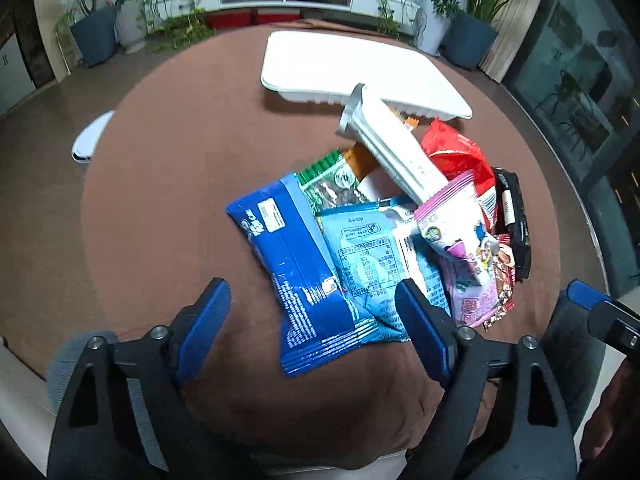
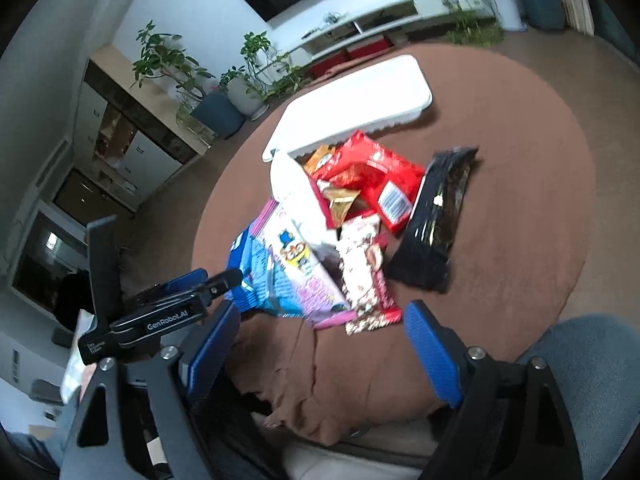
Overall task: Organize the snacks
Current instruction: 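Grasp the blue roll-cake bag with the left tool while the right tool grasps the pink candy pack, then carry both packs into the white tray and open both tools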
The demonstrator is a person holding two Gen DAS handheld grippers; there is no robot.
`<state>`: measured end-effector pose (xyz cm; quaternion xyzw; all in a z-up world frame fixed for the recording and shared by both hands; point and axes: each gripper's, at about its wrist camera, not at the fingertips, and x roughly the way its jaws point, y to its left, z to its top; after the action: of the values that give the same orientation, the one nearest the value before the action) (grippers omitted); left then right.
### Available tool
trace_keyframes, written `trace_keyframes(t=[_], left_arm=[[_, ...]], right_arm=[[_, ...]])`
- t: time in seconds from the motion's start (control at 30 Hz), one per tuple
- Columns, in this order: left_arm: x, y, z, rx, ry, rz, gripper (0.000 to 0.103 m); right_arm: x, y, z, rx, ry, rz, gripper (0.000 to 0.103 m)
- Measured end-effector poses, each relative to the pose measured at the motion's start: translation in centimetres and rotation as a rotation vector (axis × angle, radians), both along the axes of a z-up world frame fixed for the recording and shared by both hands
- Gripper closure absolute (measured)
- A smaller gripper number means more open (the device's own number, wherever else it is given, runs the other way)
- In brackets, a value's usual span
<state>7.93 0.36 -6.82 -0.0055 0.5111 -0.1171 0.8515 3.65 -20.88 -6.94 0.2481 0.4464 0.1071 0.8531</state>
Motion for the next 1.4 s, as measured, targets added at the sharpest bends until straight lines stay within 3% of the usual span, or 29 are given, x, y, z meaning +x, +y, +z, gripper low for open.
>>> trace_keyframes(t=[0.03,0.1,0.17,0.37,0.53,0.7,0.83,1.03,1.33,1.4], left_arm=[[0.3,0.1,-0.4,-0.005,0.006,0.006,0.026],[1.1,0.4,-1.3,-0.021,0.04,0.012,0.046],[1.8,0.8,-2.1,-0.052,0.077,0.011,0.052],[3.5,1.6,-2.7,-0.087,0.104,0.024,0.052],[4.1,1.2,-3.2,-0.044,0.111,-0.002,0.053],[4.9,1.8,-3.6,-0.06,0.121,-0.027,0.076],[5.4,2.8,-3.5,-0.066,0.125,-0.04,0.077],[3.9,4.8,-2.8,-0.121,0.118,-0.049,0.077],[2.6,4.9,-2.9,-0.141,0.102,-0.101,0.077],[2.5,4.5,-3.0,-0.152,0.104,-0.111,0.077]], right_arm=[[0.1,0.1,-0.1,-0.01,-0.003,0.001,0.016],[0.4,0.1,-0.3,-0.023,0.0,0.001,0.016],[0.4,0.2,-0.3,-0.037,-0.003,0.004,0.018],[0.9,0.9,0.1,-0.109,-0.025,0.019,0.023],[1.4,1.8,0.2,-0.134,-0.024,0.057,0.028],[1.8,3.1,0.3,-0.165,-0.024,0.091,0.031],[2.4,4.1,0.1,-0.178,-0.017,0.12,0.033],[4.2,6.7,-0.5,-0.26,-0.03,0.213,0.046],[6.7,8.5,-3.0,-0.397,0.052,0.24,0.052],[6.9,8.5,-3.5,-0.407,0.071,0.241,0.059]])
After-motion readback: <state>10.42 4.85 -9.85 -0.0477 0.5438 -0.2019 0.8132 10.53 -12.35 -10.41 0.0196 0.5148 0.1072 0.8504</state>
